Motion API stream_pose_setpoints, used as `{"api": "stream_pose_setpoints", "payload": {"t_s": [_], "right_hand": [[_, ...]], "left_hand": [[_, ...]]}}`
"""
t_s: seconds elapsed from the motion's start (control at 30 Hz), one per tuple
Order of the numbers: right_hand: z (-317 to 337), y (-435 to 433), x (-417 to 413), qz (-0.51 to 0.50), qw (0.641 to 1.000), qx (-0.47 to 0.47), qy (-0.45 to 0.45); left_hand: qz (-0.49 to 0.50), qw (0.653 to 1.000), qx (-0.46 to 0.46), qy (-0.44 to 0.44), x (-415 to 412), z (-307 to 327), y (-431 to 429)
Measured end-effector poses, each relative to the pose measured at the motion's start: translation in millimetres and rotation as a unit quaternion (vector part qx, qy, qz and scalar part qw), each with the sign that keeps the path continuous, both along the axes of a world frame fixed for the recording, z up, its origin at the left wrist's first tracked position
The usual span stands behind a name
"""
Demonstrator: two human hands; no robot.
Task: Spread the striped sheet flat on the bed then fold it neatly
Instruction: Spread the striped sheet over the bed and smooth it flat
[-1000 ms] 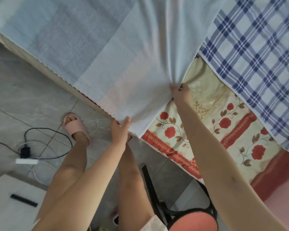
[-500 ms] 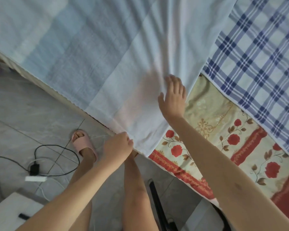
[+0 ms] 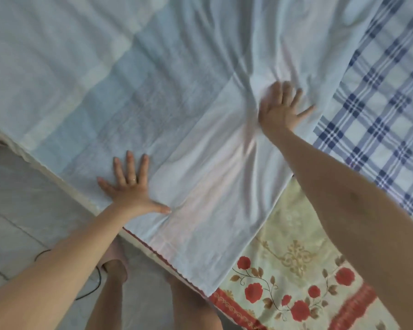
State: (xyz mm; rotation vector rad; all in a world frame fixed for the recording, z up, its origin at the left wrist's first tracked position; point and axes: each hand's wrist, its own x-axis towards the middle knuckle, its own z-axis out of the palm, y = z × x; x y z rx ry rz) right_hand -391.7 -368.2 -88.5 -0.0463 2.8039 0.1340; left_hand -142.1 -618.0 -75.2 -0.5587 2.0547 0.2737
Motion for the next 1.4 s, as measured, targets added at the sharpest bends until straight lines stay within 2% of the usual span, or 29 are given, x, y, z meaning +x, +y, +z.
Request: {"api": "stream_pose_setpoints", "payload": {"t_s": [0.07, 0.1, 0.13, 0.2, 0.23, 0.27, 0.3, 0.37, 0.4, 0.47, 0.53, 0.6, 0.67, 0.7, 0.8, 1.03, 1.1, 1.2, 1.27, 1.33, 1.4], "right_hand": [[3.0, -29.4, 27.3, 0.122, 0.987, -0.06, 0.09], [2.2, -45.6, 46.4, 0.227, 0.962, -0.1, 0.118], [-0.5, -58.6, 67.1, 0.35, 0.923, -0.118, 0.108], [-12.1, -65.1, 91.7, 0.572, 0.813, -0.108, 0.025], [-18.4, -56.6, 86.4, 0.605, 0.791, -0.086, 0.005], [-25.0, -47.6, 69.6, 0.594, 0.802, -0.063, 0.001], [-30.2, -36.6, 49.0, 0.538, 0.841, -0.05, 0.013], [-30.1, -6.9, 2.0, 0.361, 0.931, -0.045, 0.038], [-25.4, 9.0, -19.9, 0.276, 0.96, -0.036, 0.035], [-8.6, 32.5, -45.3, 0.159, 0.985, -0.064, 0.004], [5.7, 45.2, -53.5, 0.101, 0.984, -0.135, 0.055], [14.7, 53.7, -66.0, -0.028, 0.978, -0.155, 0.139], [20.5, 62.7, -86.2, -0.188, 0.966, -0.144, 0.106], [20.7, 67.0, -96.1, -0.221, 0.964, -0.13, 0.065], [22.0, 78.7, -118.0, -0.195, 0.97, -0.144, 0.009], [20.9, 111.1, -139.2, -0.182, 0.951, -0.248, -0.014], [21.7, 122.6, -143.8, -0.221, 0.926, -0.307, -0.025], [24.3, 133.2, -146.6, -0.301, 0.859, -0.408, -0.07], [27.3, 137.5, -147.2, -0.325, 0.83, -0.442, -0.096], [28.8, 140.8, -148.6, -0.327, 0.816, -0.466, -0.105], [30.0, 144.2, -149.9, -0.308, 0.824, -0.465, -0.096]], "left_hand": [[0.012, 1.0, 0.001, -0.026, -4.9, 4.0, 0.5], [0.012, 0.999, -0.002, -0.031, -7.4, 6.4, 1.2], [0.009, 0.999, -0.004, -0.041, -10.6, 8.8, 0.6], [0.02, 0.998, -0.003, -0.067, -15.5, 10.1, -0.6], [0.015, 0.997, -0.006, -0.071, -18.3, 11.8, -1.1], [0.015, 0.996, -0.007, -0.082, -20.5, 11.5, -1.0], [0.018, 0.995, -0.008, -0.095, -21.2, 10.8, -0.6], [0.026, 0.994, -0.011, -0.107, -22.0, 10.0, -2.4], [0.034, 0.993, -0.012, -0.114, -22.0, 10.7, -2.6], [0.048, 0.991, -0.013, -0.12, -23.6, 17.0, 1.5], [0.086, 0.99, -0.018, -0.113, -29.8, 26.1, 12.7], [0.147, 0.986, -0.026, -0.069, -44.1, 32.7, 30.3], [0.189, 0.982, -0.026, -0.006, -66.1, 35.6, 50.0], [0.198, 0.98, -0.016, 0.029, -78.2, 35.3, 57.9], [0.214, 0.972, 0.036, 0.09, -118.2, 31.7, 85.9], [0.362, 0.93, 0.012, 0.067, -177.0, 18.5, 127.2], [0.375, 0.925, 0.002, 0.063, -180.3, 14.3, 128.9], [0.38, 0.92, -0.013, 0.097, -180.4, 7.7, 133.8], [0.364, 0.927, -0.016, 0.082, -183.0, 6.2, 133.6], [0.322, 0.946, -0.004, 0.033, -186.5, 9.8, 130.1], [0.303, 0.953, -0.001, 0.016, -189.8, 12.8, 126.1]]}}
